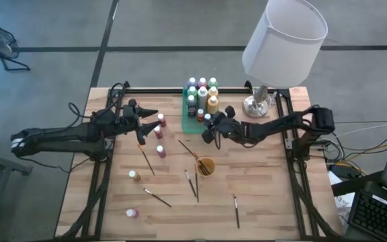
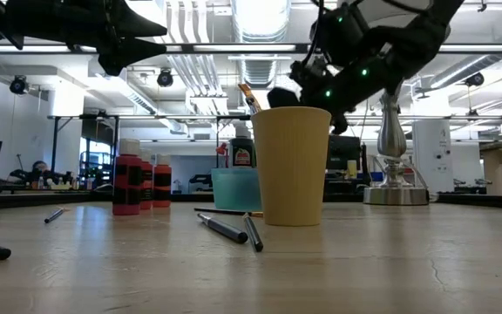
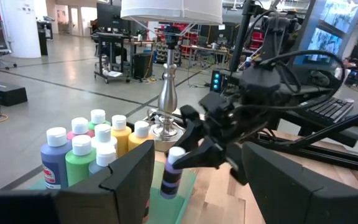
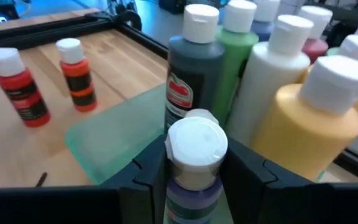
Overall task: Pick & Place Paint Supplies
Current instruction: Put the small purple paint bottle into the green bin
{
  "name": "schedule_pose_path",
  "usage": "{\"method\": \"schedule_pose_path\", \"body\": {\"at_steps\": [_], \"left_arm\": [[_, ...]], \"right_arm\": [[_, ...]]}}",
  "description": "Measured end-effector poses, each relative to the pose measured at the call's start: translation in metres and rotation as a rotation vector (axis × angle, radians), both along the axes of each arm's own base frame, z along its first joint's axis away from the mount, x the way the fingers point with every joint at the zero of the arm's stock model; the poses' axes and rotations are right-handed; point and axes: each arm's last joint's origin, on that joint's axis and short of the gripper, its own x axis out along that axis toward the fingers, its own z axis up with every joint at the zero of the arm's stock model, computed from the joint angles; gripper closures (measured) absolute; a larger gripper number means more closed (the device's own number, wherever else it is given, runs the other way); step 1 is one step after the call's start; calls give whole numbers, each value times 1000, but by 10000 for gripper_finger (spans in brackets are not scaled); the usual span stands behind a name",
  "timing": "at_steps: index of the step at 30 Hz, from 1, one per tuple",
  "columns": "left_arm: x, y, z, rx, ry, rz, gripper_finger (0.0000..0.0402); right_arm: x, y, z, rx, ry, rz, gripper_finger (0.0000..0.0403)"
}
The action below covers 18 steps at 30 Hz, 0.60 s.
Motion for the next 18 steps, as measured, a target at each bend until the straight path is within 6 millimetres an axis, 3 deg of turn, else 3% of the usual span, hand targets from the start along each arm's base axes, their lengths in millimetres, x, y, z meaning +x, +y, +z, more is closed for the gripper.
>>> {"method": "schedule_pose_path", "body": {"at_steps": [11, 18], "left_arm": [[0, 0, 0, 0, 1, 0, 154], [0, 0, 0, 0, 1, 0, 154]], "right_arm": [[-3, -10, -14, 46, -13, -22, 285], [-21, -13, -25, 35, -140, -40, 291]]}}
